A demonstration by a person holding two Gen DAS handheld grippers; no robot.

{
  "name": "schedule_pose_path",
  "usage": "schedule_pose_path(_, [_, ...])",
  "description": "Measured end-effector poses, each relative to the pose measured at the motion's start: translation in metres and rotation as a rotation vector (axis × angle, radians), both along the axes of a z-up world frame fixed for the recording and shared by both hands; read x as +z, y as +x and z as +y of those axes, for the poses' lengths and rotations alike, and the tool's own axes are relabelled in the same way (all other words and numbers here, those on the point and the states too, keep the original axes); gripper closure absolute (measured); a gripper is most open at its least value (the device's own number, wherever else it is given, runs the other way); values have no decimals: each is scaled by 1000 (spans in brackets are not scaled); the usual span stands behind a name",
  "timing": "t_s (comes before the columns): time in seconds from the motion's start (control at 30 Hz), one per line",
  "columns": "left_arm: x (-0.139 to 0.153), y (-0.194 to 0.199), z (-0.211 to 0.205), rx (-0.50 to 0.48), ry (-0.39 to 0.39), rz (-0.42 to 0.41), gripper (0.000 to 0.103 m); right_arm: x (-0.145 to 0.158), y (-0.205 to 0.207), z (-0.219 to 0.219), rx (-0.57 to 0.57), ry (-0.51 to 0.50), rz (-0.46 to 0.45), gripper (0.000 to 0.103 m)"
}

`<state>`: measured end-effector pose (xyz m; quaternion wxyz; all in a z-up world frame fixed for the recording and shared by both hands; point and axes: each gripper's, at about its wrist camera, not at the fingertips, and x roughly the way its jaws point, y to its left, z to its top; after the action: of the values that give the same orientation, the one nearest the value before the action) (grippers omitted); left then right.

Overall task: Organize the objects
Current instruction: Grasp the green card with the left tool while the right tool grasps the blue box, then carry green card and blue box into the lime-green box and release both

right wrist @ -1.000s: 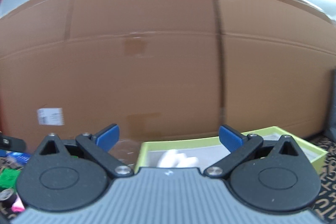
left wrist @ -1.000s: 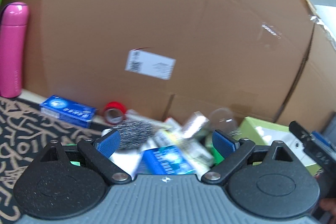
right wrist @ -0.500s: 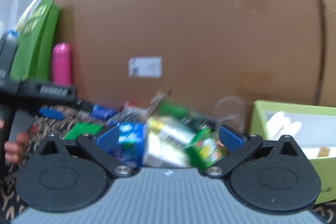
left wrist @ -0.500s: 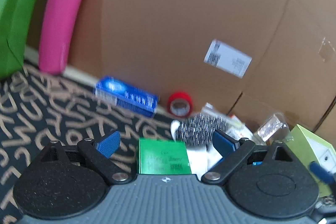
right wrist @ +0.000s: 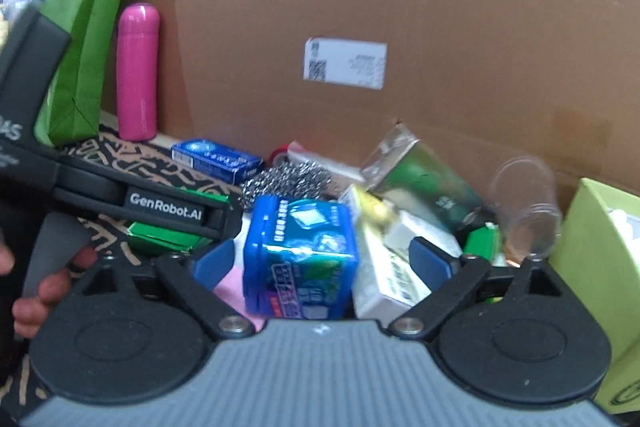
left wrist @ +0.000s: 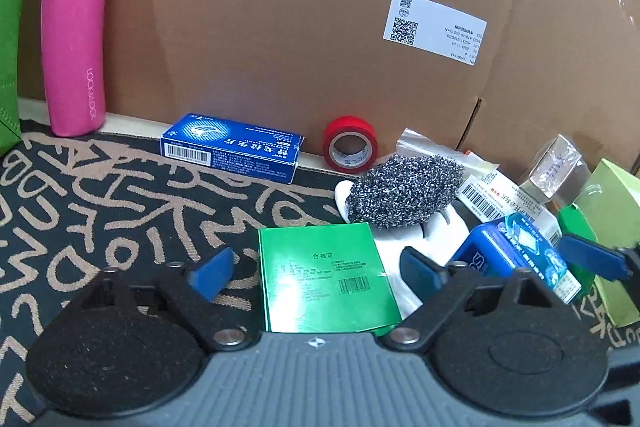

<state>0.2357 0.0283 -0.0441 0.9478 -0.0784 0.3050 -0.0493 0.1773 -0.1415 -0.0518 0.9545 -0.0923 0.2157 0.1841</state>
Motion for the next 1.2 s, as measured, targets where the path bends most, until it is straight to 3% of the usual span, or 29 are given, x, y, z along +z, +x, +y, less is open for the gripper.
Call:
schedule_pose_path(0.03, [0, -1, -1, -8, 24, -2, 33, -1, 0, 1, 10, -10, -2, 35])
schedule_pose_path(0.07, [1, -2, -3, -21, 46, -3, 34, 0, -4, 1, 26, -11, -14, 42])
schedule_pose_path(0.2, [4, -6, -8, -109, 22, 9, 34, 0, -19, 3, 51, -84, -21, 42])
schedule_pose_path(0.3, [4, -10, -13, -132, 40, 3, 34, 3, -27, -6, 62, -58, 6, 42])
schedule_pose_path(0.57, [1, -14, -13, -79, 59, -16, 27, 0, -24, -10, 59, -11, 28, 42])
schedule_pose_path(0.73, [1, -16, -18, -81, 94, -24, 33, -1, -24, -9, 58, -6, 36, 44])
schedule_pose_path(1.2, [10, -17, -1, 17, -20, -47, 35, 13, -37, -11, 73, 21, -36, 46])
